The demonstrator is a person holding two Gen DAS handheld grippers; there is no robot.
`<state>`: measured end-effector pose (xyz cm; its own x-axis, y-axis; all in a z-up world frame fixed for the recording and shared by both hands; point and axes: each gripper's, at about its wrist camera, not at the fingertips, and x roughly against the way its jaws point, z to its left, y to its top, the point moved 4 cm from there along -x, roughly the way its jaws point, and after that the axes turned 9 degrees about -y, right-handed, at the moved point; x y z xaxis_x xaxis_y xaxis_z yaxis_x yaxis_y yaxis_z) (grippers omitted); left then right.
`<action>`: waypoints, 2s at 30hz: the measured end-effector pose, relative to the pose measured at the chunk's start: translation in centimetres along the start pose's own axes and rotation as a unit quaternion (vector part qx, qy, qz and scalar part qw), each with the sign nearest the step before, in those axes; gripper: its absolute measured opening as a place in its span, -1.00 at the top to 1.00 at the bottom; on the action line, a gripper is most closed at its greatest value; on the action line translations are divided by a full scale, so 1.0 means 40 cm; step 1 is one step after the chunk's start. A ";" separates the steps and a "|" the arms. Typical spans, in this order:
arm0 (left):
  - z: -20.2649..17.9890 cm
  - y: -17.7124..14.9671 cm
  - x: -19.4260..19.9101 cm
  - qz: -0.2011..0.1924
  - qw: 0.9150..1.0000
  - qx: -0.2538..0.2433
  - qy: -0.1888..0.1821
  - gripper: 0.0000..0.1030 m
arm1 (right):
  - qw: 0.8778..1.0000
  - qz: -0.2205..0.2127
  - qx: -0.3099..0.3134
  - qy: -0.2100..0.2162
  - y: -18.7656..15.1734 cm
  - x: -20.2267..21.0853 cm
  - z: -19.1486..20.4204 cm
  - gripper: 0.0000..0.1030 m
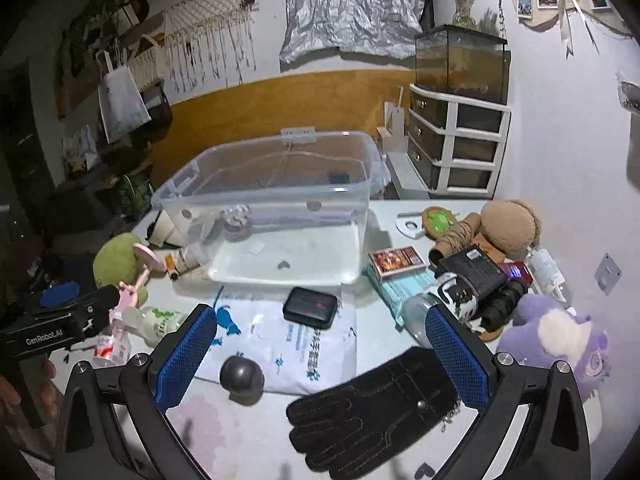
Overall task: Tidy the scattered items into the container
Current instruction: 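Withdraw the right tool from the bin back over the table, then lower the right gripper onto the black stitched glove, then close the right gripper on the glove's cuff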
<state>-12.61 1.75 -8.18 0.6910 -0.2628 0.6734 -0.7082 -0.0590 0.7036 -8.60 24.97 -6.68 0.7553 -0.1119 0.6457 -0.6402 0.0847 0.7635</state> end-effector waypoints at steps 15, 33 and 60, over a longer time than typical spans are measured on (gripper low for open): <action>-0.023 -0.035 -0.061 0.039 0.999 0.001 0.002 -1.00 | 0.991 0.133 -0.022 0.012 -0.071 -0.146 -0.063 -0.98; -0.014 -0.062 -0.091 0.071 0.997 0.012 0.012 -1.00 | 0.968 0.234 0.094 0.002 -0.312 -0.381 -0.049 0.09; -0.048 -0.133 -0.044 0.068 0.997 -0.030 -0.030 -1.00 | 0.961 0.244 0.127 0.025 -0.430 -0.248 0.018 0.07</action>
<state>-9.80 4.37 -12.68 0.5782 -0.3210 0.7501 -0.7835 0.0377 0.6202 -5.19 23.91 -26.23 0.3573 -0.0729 0.9311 -0.9290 -0.1308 0.3462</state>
